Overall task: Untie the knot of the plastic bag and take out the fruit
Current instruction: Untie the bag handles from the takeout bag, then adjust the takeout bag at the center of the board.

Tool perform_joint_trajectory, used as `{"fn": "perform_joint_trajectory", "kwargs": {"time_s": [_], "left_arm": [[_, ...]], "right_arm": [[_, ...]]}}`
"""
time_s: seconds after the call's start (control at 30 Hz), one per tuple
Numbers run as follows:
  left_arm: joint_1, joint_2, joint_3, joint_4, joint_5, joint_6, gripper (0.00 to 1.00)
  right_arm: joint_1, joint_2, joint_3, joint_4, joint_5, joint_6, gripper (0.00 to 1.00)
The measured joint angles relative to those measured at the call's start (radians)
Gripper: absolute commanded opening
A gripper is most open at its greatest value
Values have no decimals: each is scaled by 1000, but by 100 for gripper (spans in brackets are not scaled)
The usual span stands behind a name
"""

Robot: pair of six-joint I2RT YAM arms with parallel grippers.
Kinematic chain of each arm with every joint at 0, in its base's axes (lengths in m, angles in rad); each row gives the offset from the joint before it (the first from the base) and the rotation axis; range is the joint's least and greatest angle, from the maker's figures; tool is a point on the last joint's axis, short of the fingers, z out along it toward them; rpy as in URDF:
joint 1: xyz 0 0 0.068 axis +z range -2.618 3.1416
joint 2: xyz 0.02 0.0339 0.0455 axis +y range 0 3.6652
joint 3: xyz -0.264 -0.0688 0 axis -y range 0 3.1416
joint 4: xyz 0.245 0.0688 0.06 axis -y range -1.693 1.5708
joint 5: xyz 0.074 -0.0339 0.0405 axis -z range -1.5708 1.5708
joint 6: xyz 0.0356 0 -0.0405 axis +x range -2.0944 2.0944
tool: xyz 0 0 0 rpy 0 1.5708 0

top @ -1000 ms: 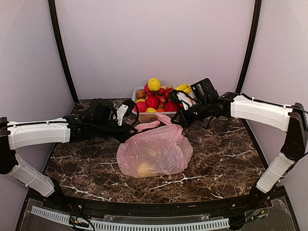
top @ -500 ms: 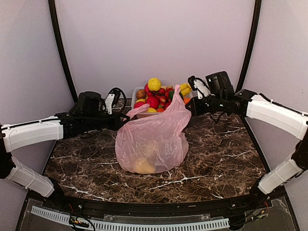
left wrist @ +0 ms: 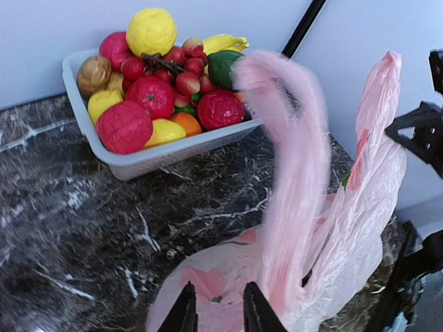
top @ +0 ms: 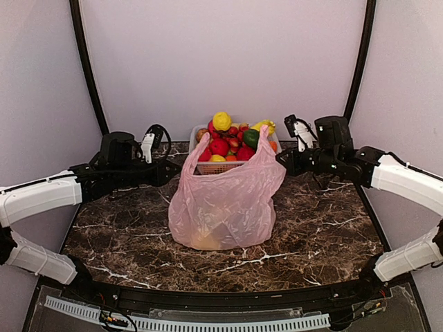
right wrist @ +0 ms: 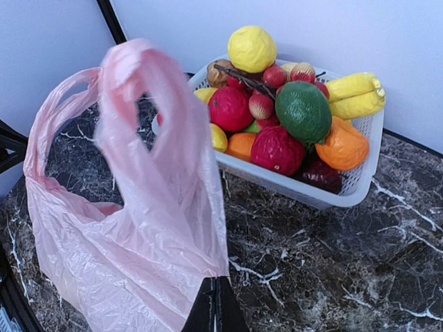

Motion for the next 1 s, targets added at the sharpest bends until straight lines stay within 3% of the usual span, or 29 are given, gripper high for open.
{"fn": "perform_joint_trajectory", "kwargs": {"time_s": [0.17, 0.33, 0.47, 1.0], "left_arm": [[5, -8, -1, -92, 45, -12, 60], [5, -7, 75, -196, 105, -28, 78], [5, 15, 195, -225, 146, -31, 88], [5, 388, 601, -345, 272, 85, 95]], "right_arm": [[-2, -8, -40, 10, -49, 9, 62], [-2, -50, -35, 30, -67, 3, 84], [-2, -46, 13, 23, -65, -5, 90], [-2, 201, 298, -32, -37, -17, 87]]}}
